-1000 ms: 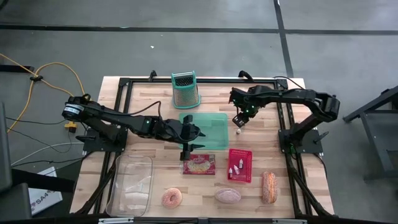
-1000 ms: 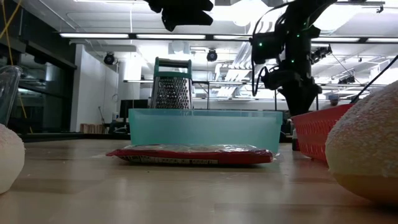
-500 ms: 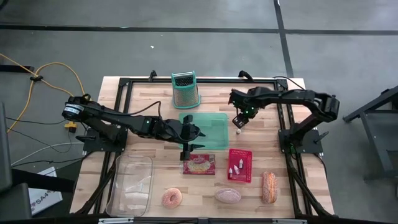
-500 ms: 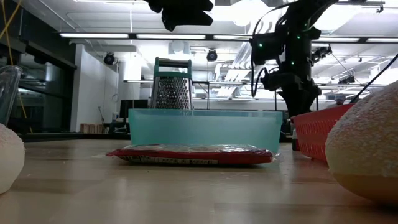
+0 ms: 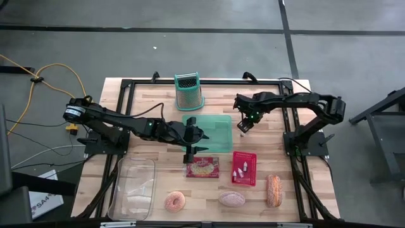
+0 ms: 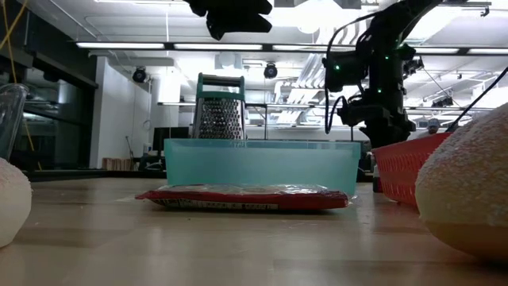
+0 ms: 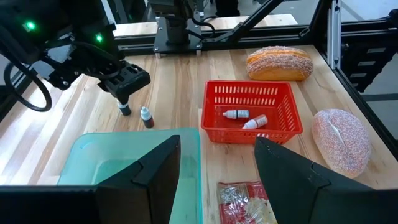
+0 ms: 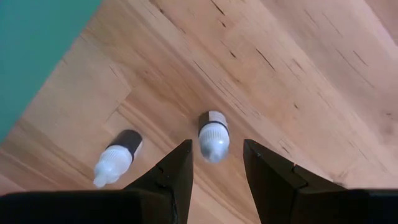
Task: Pick & Place Food Item
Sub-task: Put the top red food coloring bottle into the red bin
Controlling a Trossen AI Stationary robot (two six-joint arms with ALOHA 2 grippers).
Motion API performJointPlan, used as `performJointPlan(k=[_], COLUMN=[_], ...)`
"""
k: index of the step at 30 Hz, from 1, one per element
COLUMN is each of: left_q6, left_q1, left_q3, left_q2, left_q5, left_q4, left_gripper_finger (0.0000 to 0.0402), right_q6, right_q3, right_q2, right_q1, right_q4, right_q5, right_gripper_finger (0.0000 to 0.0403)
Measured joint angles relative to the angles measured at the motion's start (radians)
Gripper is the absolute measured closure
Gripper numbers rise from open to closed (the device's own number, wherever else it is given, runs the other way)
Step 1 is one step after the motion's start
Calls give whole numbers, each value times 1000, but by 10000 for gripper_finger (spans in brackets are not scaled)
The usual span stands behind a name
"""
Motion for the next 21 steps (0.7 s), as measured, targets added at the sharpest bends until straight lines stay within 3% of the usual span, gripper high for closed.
performJointPlan(k=[21], left_q6=[0], left_q1=[0], left_q3=[0], left_q2=[0], left_q5=[0], left_q4=[0], left_gripper_finger=[203], right_q6=[-1], right_q3=[-6], right_q2=[63], right_q1=[32], right_q4=[36], right_q5=[8], right_gripper_finger=[273])
